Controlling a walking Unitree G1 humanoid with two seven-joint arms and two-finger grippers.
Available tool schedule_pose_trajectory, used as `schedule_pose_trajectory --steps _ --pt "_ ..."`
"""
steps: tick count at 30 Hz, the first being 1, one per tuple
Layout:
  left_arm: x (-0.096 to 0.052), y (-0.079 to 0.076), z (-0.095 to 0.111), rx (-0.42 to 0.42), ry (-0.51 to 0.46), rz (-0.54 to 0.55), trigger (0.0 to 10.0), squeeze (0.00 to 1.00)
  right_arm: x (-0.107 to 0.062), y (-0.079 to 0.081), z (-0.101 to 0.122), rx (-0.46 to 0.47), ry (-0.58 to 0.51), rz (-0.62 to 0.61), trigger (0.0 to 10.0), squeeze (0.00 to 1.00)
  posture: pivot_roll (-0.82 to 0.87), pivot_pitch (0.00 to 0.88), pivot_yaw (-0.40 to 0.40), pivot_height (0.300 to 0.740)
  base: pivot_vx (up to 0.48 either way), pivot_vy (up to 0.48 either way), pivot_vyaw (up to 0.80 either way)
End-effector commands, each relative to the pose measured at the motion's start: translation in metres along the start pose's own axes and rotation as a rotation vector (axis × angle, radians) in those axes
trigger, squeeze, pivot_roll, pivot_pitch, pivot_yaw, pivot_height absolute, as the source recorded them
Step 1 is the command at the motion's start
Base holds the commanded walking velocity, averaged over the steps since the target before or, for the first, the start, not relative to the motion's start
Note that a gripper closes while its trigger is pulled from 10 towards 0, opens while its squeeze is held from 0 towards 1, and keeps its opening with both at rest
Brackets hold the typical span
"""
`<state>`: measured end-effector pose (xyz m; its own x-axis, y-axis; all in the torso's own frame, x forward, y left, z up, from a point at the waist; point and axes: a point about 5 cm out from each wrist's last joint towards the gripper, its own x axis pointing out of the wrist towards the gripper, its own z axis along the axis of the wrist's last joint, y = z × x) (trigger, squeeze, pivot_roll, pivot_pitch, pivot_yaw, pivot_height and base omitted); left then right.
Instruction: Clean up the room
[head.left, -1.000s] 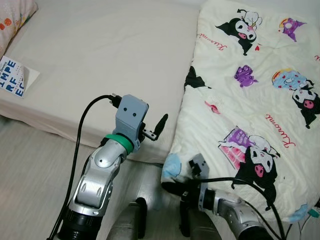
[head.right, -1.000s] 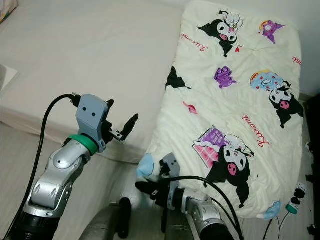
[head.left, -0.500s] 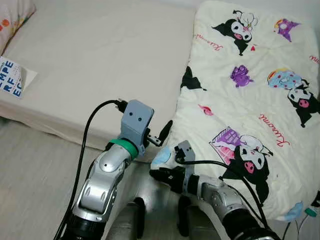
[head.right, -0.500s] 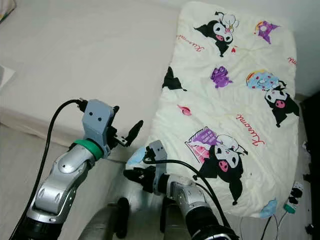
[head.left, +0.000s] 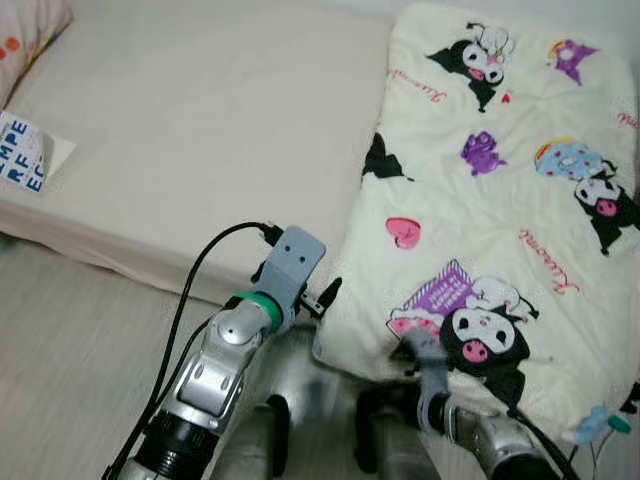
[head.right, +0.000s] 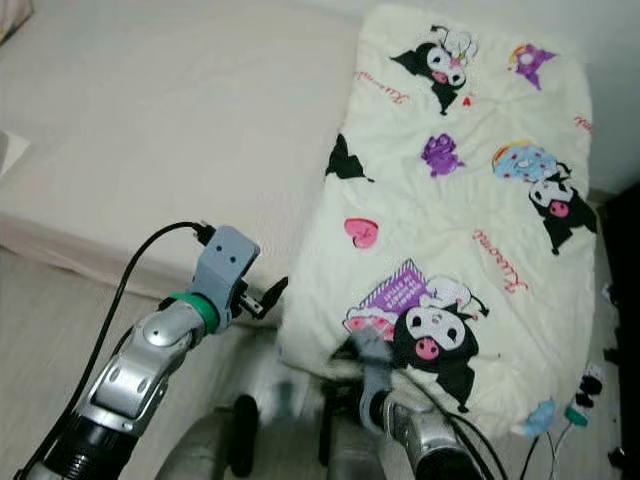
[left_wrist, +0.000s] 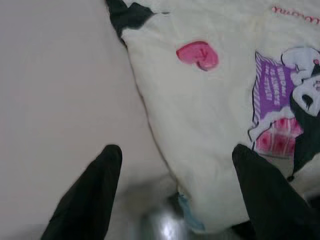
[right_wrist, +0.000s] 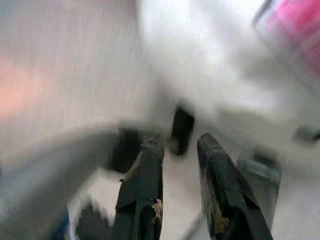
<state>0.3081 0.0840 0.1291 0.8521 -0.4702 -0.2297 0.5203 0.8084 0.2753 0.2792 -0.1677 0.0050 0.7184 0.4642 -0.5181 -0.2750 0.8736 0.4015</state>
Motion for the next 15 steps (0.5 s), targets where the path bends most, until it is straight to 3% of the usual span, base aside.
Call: schedule_pose_trajectory --steps 1,3,4,5,6,7,12,14,15 --pt "-0.003 -0.003 -0.017 -0.006 0.070 -0.020 10.0 0.00 -0.004 -0.002 -0.008 0.057 -0.023 0.001 10.0 0.00 0.07 0.295 0.058 0.740 0.000 0.000 0.00" --pt "-0.007 -0.002 -0.026 0.033 0.095 -0.025 10.0 0.00 -0.007 0.010 0.002 0.022 -0.088 0.127 10.0 0.00 0.08 0.294 0.059 0.740 0.000 0.000 0.00" --pt "-0.007 -0.002 -0.026 0.033 0.095 -0.025 10.0 0.00 -0.007 0.010 0.002 0.022 -0.088 0.127 10.0 0.00 0.08 0.294 0.059 0.740 0.000 0.000 0.00" --pt "-0.011 -0.007 -0.038 0.021 0.118 -0.061 10.0 0.00 -0.016 0.012 0.016 -0.143 -0.181 0.106 10.0 0.00 0.08 0.291 0.057 0.740 0.000 0.000 0.00" --pt "-0.011 -0.010 -0.042 0.008 0.122 -0.073 10.0 0.00 -0.019 0.010 0.021 -0.214 -0.222 0.061 10.0 0.00 0.08 0.291 0.057 0.740 0.000 0.000 0.00" --pt "-0.011 -0.010 -0.042 0.008 0.122 -0.073 10.0 0.00 -0.019 0.010 0.021 -0.214 -0.222 0.061 10.0 0.00 0.08 0.291 0.057 0.740 0.000 0.000 0.00" --pt "-0.009 -0.008 -0.073 -0.197 0.153 0.083 10.0 0.00 -0.040 -0.018 0.028 -0.237 -0.447 -0.340 10.0 0.00 0.05 0.287 0.050 0.740 0.000 0.000 0.00" --pt "-0.010 -0.009 -0.080 -0.188 0.175 0.087 10.0 0.00 -0.044 -0.021 0.026 -0.219 -0.475 -0.386 10.0 0.00 0.05 0.284 0.048 0.740 0.000 0.000 0.00" --pt "-0.012 -0.013 -0.086 -0.135 0.188 0.047 10.0 0.00 -0.049 -0.023 0.023 -0.198 -0.508 -0.428 10.0 0.00 0.04 0.282 0.047 0.740 0.000 0.000 0.00"
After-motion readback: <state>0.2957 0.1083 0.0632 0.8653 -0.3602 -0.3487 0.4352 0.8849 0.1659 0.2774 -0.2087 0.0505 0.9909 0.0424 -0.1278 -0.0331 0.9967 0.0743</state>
